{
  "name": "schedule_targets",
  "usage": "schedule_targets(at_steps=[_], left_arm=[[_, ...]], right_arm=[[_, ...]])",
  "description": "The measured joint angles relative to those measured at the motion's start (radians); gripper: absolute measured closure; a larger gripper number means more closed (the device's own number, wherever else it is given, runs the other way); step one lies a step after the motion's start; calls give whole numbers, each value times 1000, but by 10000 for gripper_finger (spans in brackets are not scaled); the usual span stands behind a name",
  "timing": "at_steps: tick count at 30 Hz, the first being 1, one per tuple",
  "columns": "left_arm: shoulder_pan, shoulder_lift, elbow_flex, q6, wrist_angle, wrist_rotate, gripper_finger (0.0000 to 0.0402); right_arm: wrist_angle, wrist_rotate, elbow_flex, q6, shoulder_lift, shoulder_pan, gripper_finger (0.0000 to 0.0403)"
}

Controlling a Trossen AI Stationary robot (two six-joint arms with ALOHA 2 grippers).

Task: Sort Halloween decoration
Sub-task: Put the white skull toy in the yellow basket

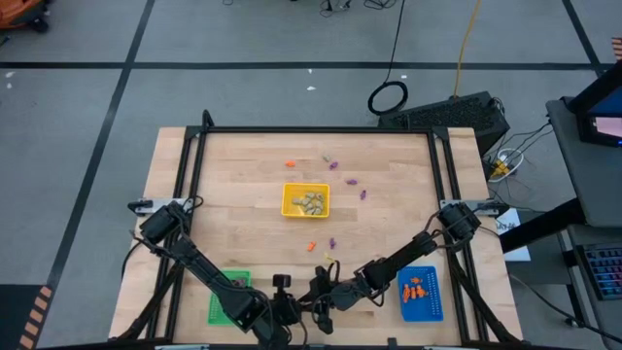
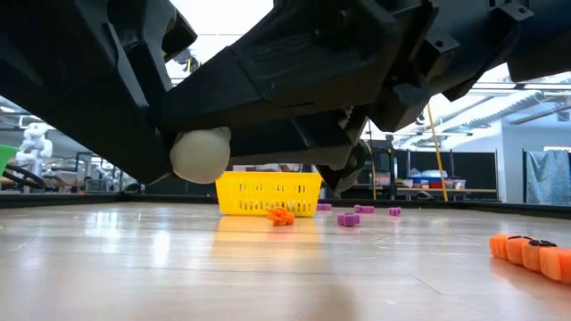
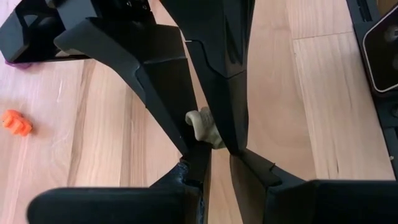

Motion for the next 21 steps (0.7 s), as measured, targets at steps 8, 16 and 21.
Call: schedule_targets(at_steps=[8,16,21], left_arm=[[-1,1,0,-28,-6,-25,338],[-1,-2,2,-70,-1,-69,265],[-2,-2,2,-80,-11,-93,211]], right_arm=[[-70,1,2,0,-1,-1,347],[-137,2,-2,9,3,-2,350],[-130,-1,-2,0,3,-1,350]])
